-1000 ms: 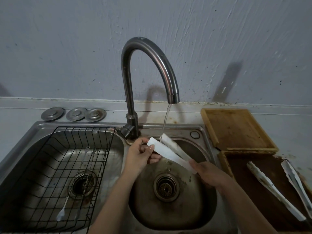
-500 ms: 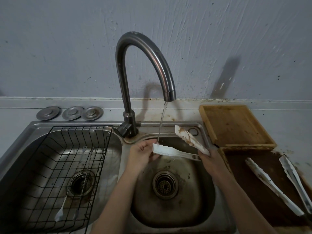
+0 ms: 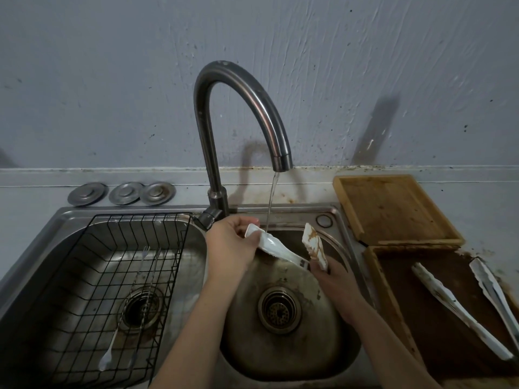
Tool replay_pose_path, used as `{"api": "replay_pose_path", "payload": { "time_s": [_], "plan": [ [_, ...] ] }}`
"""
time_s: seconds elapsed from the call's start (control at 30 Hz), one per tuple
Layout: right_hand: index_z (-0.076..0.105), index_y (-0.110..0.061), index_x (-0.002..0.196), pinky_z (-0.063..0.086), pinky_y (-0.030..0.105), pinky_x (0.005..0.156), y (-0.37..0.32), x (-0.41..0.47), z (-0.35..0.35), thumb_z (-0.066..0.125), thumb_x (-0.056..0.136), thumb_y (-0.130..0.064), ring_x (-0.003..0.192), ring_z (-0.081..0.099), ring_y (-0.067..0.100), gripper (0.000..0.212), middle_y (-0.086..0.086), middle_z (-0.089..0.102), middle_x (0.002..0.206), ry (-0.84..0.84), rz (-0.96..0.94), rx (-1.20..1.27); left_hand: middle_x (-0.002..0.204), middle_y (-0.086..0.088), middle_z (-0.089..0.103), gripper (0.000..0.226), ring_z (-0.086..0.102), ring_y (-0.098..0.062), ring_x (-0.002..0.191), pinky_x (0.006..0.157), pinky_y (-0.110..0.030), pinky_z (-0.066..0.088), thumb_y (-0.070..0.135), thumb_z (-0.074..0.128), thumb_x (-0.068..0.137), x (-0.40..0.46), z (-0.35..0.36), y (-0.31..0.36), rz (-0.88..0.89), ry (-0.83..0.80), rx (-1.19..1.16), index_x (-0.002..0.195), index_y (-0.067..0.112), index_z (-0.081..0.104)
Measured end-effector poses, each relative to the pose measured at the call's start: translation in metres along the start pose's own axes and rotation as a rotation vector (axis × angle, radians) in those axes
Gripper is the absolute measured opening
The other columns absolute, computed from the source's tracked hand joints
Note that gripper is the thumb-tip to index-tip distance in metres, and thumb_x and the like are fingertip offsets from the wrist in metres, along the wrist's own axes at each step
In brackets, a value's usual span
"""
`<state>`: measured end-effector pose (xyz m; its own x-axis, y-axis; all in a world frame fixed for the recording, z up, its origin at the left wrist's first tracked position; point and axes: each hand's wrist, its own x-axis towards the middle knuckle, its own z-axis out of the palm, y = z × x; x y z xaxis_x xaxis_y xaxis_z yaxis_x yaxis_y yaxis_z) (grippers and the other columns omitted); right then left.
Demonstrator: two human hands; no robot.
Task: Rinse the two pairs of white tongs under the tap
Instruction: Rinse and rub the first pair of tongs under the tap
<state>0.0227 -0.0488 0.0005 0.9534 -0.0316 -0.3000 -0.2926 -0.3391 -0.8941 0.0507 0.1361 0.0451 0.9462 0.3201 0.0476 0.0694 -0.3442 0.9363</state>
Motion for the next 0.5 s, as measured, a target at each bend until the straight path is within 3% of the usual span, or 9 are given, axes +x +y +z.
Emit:
{"api": "replay_pose_path", "payload": {
  "time_s": [0.13,0.23,0.33,0.5],
  "plan": [
    [0.059,-0.018,0.080,0.039,0.024,0.060,0.003,-0.003,-0.003,0.047,0.096,-0.021,0.066,0.050,0.010,0.021,-0.003,0.057,0.071,-0.010,-0.028,-0.041,0.071,0.010,0.068,0.016,0.061,0.001,0.061,0.053,-0.005,0.045,0.004,0.068,0.074,0.004,0.001,-0.010,-0.034,-0.025,0.044,0.080,0.019,0.070],
    [0.058,-0.022,0.066,0.047,0.030,0.064,0.005,-0.003,-0.014,0.047,0.095,-0.035,0.060,0.058,0.012,0.033,-0.003,0.060,0.062,-0.090,-0.047,-0.224,0.083,0.002,0.073,0.019,0.069,-0.013,0.076,0.075,-0.031,0.059,0.005,0.064,0.077,0.009,0.008,-0.029,-0.168,-0.090,-0.011,0.089,0.018,0.071],
    [0.059,-0.021,0.069,0.048,0.020,0.053,0.003,-0.008,-0.021,0.047,0.093,-0.043,0.048,0.059,0.005,0.035,-0.003,0.061,0.056,-0.197,-0.014,-0.300,0.091,-0.012,0.072,0.021,0.070,-0.032,0.083,0.079,-0.049,0.058,0.005,0.052,0.086,0.005,0.021,-0.043,-0.319,-0.152,-0.094,0.096,0.009,0.070],
    [0.061,-0.024,0.088,0.045,0.023,0.051,-0.005,-0.012,-0.020,0.048,0.089,-0.051,0.057,0.057,0.011,0.030,0.001,0.063,0.070,-0.224,-0.012,-0.254,0.106,-0.015,0.065,0.019,0.066,-0.028,0.097,0.087,-0.046,0.054,0.012,0.036,0.099,-0.011,0.046,-0.035,-0.619,-0.251,-0.684,0.105,0.008,0.053]
  ]
}}
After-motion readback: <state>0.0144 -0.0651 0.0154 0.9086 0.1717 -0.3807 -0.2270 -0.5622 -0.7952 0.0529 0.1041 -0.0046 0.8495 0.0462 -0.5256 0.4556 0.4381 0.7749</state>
